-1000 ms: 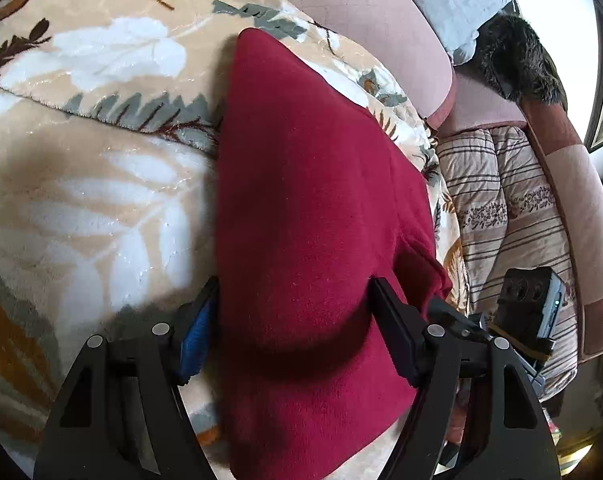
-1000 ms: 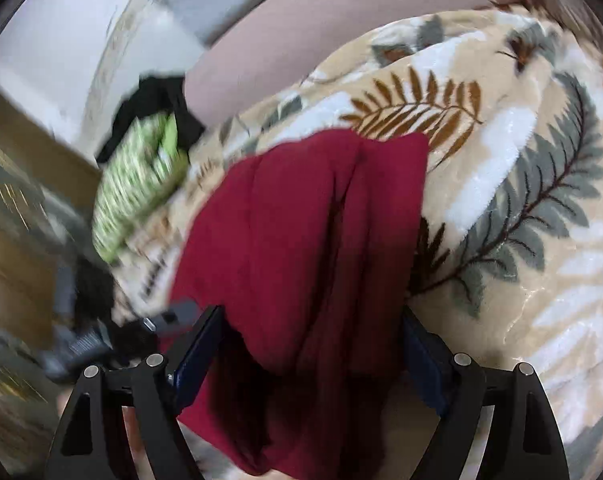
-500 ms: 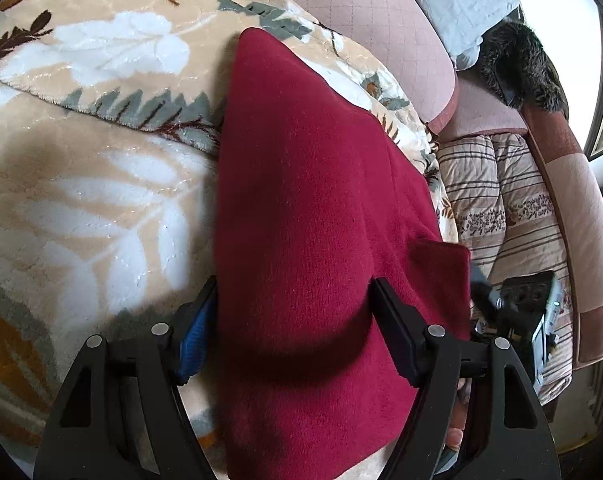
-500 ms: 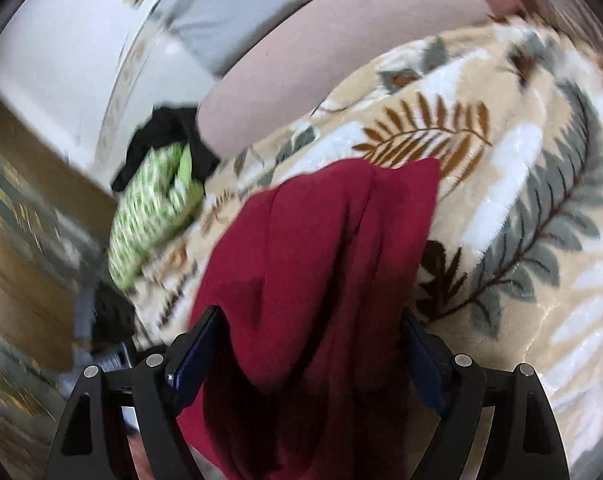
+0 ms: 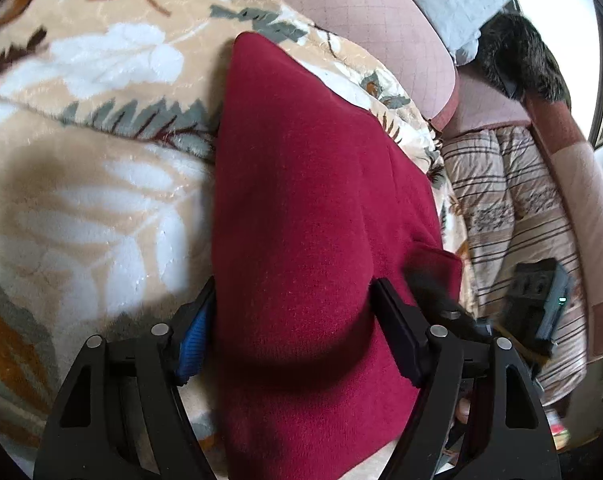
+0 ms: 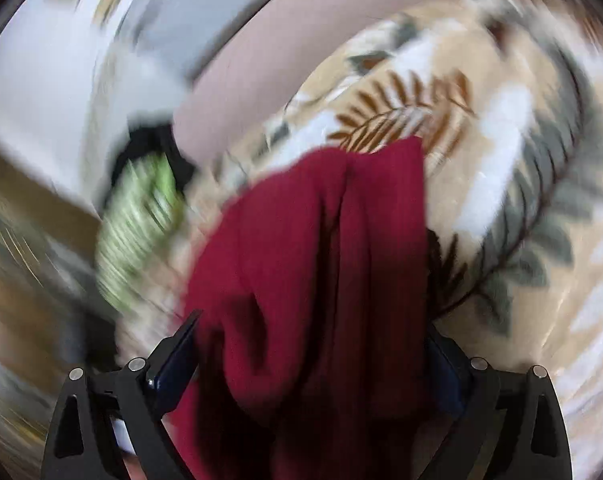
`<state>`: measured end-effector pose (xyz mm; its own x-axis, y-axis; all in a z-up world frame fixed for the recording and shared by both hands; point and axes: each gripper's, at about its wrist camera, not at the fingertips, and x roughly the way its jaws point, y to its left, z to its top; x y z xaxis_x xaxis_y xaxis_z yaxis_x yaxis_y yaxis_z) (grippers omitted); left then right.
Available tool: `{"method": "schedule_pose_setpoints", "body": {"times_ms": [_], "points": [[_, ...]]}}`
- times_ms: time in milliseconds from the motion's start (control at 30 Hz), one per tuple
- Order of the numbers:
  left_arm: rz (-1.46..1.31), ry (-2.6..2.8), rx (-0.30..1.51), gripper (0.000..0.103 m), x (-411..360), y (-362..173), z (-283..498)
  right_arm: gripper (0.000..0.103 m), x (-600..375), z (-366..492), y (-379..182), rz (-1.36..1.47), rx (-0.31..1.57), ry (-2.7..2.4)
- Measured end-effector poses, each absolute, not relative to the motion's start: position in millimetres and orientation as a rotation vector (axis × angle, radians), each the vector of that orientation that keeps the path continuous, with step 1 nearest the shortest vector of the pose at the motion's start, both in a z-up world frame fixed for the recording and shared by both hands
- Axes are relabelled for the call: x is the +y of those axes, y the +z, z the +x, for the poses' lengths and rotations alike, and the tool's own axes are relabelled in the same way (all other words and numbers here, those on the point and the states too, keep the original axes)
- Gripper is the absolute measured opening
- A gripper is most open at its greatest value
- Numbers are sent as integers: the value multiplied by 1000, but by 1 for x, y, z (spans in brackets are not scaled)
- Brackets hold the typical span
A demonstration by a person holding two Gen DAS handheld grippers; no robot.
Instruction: Fold small clothes
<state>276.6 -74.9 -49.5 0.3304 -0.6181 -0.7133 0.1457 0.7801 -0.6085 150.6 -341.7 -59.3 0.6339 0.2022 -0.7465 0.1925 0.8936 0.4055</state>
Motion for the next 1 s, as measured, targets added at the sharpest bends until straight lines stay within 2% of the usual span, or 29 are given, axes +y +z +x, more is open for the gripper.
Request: {"method": "schedule_pose_setpoints", "body": {"times_ms": [33,67,133,233,400,567,633,667,700,767,800,833,933,1000], "points": [[-450,-516,1117,63,-78,-48,275,79,-332,154,-58,383,919,-35],[-422,-512,1097,56,-80,-45,273,76,-329,155,-57,366,923,-44],[-393,-504,1059,47,-82,-38,268,51,-327,156,-50,377,915,-68],[-346,-488,998,41,-75,-21,261,39,-319,156,-31,393,869,-44],[-332,-409,914,41,-34,8,248,37,-298,161,-15,486,785,116],[-299,-326,949,42,3,6,240,37,-254,170,-25,474,813,216],[-289,-319,989,47,11,-10,241,37,-242,173,-38,465,857,230],[-272,-330,1027,57,10,-26,246,38,-237,173,-48,437,886,203],[-266,-333,1044,70,8,-34,249,41,-234,174,-55,408,908,170],[-334,-345,1040,74,14,-42,251,54,-234,172,-67,387,949,96],[-360,-343,1051,74,16,-41,251,62,-238,171,-68,413,948,77],[-368,-335,1059,74,18,-37,250,65,-241,170,-68,437,953,73],[-322,-273,992,73,24,-2,236,65,-247,168,-58,506,960,60],[-311,-292,913,69,26,27,221,65,-247,160,-36,475,893,15]]}}
